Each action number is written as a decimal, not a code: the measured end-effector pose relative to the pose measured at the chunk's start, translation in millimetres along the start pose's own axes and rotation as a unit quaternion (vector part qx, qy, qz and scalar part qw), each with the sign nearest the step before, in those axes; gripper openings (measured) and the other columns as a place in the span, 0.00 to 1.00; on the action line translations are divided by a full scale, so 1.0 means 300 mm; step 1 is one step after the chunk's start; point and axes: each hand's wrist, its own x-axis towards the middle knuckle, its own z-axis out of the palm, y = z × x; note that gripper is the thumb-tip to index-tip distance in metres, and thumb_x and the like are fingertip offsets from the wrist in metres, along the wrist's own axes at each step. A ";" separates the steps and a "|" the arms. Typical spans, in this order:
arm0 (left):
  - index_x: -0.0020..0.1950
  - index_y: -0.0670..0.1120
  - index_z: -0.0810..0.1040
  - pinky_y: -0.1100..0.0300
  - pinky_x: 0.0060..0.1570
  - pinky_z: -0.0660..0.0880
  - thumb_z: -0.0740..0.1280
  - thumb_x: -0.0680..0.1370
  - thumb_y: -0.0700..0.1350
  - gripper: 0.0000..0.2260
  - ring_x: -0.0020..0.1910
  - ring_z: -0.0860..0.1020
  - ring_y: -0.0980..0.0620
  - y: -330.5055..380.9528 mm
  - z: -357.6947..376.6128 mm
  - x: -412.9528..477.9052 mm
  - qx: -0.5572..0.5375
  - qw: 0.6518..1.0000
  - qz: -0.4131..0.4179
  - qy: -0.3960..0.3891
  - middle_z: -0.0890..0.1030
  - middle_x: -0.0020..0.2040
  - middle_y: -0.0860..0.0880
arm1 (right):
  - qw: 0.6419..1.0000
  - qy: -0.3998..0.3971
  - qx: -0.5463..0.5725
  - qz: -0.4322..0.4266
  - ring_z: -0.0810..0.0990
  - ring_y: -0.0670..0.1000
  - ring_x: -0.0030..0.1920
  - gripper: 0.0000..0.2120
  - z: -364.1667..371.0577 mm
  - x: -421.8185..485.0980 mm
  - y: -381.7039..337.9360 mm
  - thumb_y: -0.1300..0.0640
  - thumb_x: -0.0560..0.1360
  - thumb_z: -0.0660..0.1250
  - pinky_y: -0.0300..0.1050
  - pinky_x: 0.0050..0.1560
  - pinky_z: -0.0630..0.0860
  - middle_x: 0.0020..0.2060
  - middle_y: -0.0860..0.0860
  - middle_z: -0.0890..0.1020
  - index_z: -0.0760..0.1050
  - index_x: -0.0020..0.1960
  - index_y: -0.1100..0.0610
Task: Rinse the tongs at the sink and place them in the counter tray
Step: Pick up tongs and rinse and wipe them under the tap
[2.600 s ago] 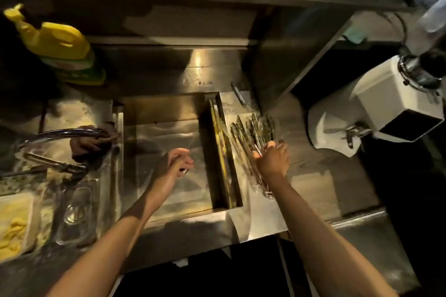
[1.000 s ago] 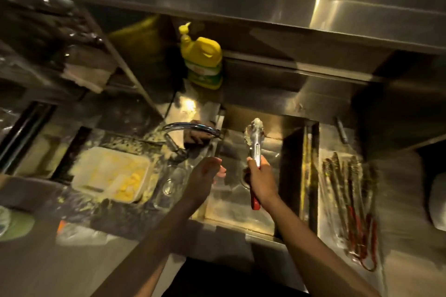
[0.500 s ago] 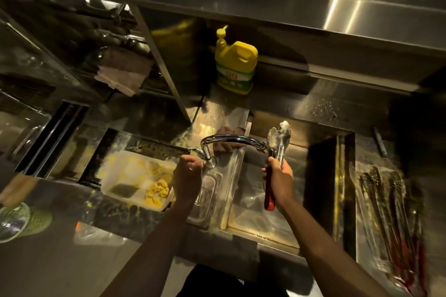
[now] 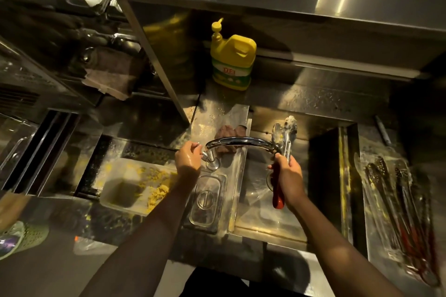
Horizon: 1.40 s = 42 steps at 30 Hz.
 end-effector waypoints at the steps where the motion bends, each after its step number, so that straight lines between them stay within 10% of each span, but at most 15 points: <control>1: 0.51 0.38 0.81 0.53 0.46 0.81 0.66 0.79 0.37 0.05 0.43 0.82 0.47 0.018 0.003 0.005 0.003 1.000 0.003 -0.004 0.83 0.44 0.42 | 1.000 0.002 0.002 -0.003 0.78 0.52 0.41 0.09 -0.001 -0.001 -0.006 0.52 0.83 0.60 0.48 0.42 0.74 0.40 0.55 0.80 0.77 0.52 0.54; 10: 0.46 0.46 0.75 0.61 0.32 0.71 0.63 0.78 0.46 0.05 0.36 0.77 0.46 -0.052 0.052 -0.157 0.040 0.999 0.001 0.028 0.74 0.34 0.53 | 0.999 0.041 0.016 -0.016 0.76 0.50 0.38 0.12 -0.079 -0.009 -0.018 0.54 0.84 0.59 0.40 0.37 0.74 0.38 0.52 0.78 0.75 0.57 0.61; 14: 0.40 0.50 0.75 0.56 0.37 0.76 0.61 0.77 0.52 0.10 0.35 0.77 0.50 -0.055 0.138 -0.292 0.219 0.952 0.195 -0.086 0.78 0.36 0.51 | 0.999 0.038 0.016 -0.011 0.75 0.48 0.36 0.12 -0.110 -0.004 -0.021 0.54 0.84 0.59 0.38 0.36 0.73 0.38 0.52 0.77 0.75 0.58 0.61; 17: 0.54 0.48 0.77 0.56 0.49 0.77 0.64 0.78 0.48 0.07 0.46 0.77 0.53 0.076 0.209 -0.272 0.196 0.941 0.255 -0.110 0.76 0.50 0.49 | 0.999 0.036 0.010 -0.017 0.76 0.51 0.39 0.12 -0.111 0.007 -0.030 0.53 0.83 0.59 0.42 0.37 0.74 0.40 0.54 0.78 0.75 0.57 0.61; 20: 0.72 0.43 0.68 0.48 0.72 0.63 0.62 0.80 0.45 0.21 0.70 0.67 0.40 0.159 0.296 -0.180 0.209 0.967 0.132 -0.067 0.66 0.72 0.39 | 0.999 0.035 -0.007 -0.024 0.76 0.51 0.40 0.11 -0.107 0.019 -0.031 0.53 0.83 0.59 0.45 0.40 0.74 0.40 0.54 0.79 0.76 0.55 0.60; 24: 0.79 0.38 0.52 0.46 0.75 0.55 0.61 0.81 0.46 0.31 0.76 0.57 0.36 0.150 0.370 -0.058 0.237 0.968 -0.021 -0.075 0.56 0.78 0.36 | 1.000 0.018 0.004 -0.013 0.75 0.52 0.38 0.11 -0.137 0.024 -0.006 0.53 0.83 0.60 0.42 0.37 0.73 0.40 0.55 0.78 0.75 0.56 0.61; 31: 0.65 0.41 0.73 0.48 0.61 0.73 0.72 0.73 0.41 0.21 0.62 0.76 0.41 0.130 0.329 -0.120 0.361 0.918 0.140 -0.085 0.76 0.62 0.39 | 0.999 0.005 -0.036 -0.001 0.81 0.51 0.47 0.10 -0.243 0.013 0.050 0.51 0.82 0.61 0.44 0.48 0.77 0.45 0.55 0.82 0.77 0.57 0.54; 34: 0.54 0.40 0.74 0.53 0.51 0.74 0.70 0.72 0.34 0.13 0.54 0.77 0.42 0.105 0.312 -0.182 0.245 0.958 0.119 -0.087 0.76 0.55 0.41 | 0.999 0.001 -0.048 0.002 0.82 0.52 0.51 0.10 -0.295 0.013 0.075 0.50 0.82 0.62 0.50 0.55 0.78 0.48 0.54 0.84 0.78 0.56 0.52; 38: 0.48 0.36 0.73 0.56 0.41 0.72 0.71 0.72 0.31 0.09 0.43 0.75 0.46 0.091 0.281 -0.196 -0.014 0.990 -0.109 -0.088 0.76 0.42 0.42 | 0.999 -0.012 -0.045 0.009 0.81 0.51 0.49 0.08 -0.343 0.004 0.083 0.52 0.82 0.62 0.45 0.49 0.77 0.48 0.54 0.83 0.79 0.55 0.53; 42: 0.57 0.34 0.75 0.65 0.31 0.79 0.62 0.75 0.26 0.12 0.40 0.77 0.47 0.087 0.230 -0.219 -0.357 0.882 -0.284 -0.116 0.77 0.44 0.41 | 0.998 -0.028 -0.061 0.015 0.80 0.53 0.51 0.08 -0.354 0.001 0.108 0.52 0.82 0.61 0.47 0.49 0.77 0.48 0.53 0.83 0.78 0.56 0.51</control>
